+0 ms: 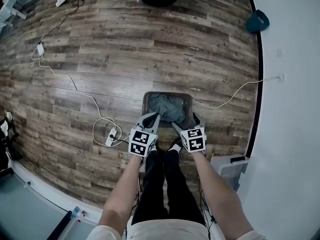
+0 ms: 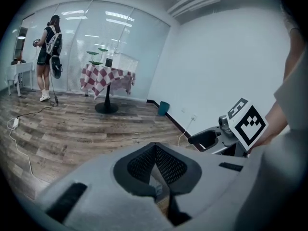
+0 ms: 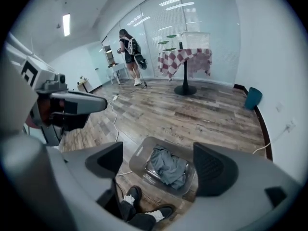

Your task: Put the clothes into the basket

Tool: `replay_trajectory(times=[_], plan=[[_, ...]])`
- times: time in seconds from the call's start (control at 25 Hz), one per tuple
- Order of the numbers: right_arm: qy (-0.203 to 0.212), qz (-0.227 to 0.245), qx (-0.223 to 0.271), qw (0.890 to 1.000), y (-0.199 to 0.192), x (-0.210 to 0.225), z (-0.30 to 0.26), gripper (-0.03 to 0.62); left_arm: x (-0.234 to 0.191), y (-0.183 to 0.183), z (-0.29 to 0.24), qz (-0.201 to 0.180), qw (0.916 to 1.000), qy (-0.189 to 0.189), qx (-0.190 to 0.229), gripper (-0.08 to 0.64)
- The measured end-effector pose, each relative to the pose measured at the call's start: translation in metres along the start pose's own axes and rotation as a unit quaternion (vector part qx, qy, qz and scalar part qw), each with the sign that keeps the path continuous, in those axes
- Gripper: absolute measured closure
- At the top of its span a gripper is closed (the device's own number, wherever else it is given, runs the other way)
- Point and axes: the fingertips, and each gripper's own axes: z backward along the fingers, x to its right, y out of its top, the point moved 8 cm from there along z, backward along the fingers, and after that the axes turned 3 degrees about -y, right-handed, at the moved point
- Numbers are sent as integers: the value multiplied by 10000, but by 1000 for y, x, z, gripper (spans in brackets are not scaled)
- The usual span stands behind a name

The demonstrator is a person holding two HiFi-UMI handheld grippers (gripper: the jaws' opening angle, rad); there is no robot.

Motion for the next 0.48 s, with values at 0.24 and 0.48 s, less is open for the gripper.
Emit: replay_trajectory(times=[0.24,0.48], plan=[[-280,-197,824,9960,42,-3,84,136,41,65,36,-221,9992,-137,292,548],[-325,-163,1934,9804,100,-26,155,157,71,136,79,-610,9947,-109,822,548]])
